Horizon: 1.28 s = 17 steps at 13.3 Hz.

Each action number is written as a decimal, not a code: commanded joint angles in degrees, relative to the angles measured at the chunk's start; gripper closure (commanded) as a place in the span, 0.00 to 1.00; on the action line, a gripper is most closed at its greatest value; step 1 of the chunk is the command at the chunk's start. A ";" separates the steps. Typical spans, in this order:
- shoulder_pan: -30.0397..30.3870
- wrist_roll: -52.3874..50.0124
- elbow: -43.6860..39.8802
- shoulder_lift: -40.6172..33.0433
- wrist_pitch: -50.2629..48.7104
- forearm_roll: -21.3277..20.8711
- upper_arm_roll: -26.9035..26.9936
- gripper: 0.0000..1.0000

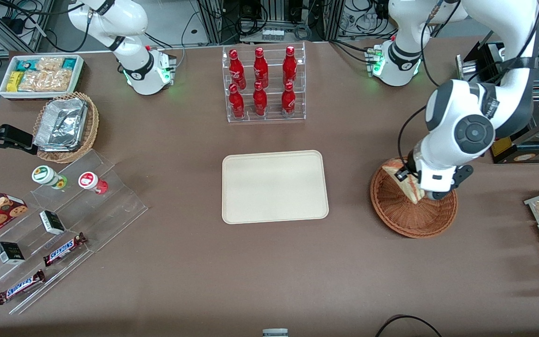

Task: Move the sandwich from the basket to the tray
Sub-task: 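Lift the sandwich and carry it with the left gripper to the beige tray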

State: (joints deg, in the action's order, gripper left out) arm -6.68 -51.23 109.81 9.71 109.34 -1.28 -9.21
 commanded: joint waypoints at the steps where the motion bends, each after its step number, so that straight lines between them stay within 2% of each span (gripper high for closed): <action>1: -1.75 -0.10 -2.50 1.10 -1.50 -0.57 -1.60 1.00; 9: -12.47 0.34 -8.90 6.54 -1.50 -0.57 -2.57 1.00; 11: -15.19 4.80 -10.93 8.56 -1.15 0.04 -2.57 1.00; 17: -23.54 5.71 -23.92 19.80 -1.32 -0.39 -2.66 1.00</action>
State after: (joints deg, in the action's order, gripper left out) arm -27.14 -46.27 92.92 24.27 109.44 -1.18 -12.48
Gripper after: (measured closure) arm 0.850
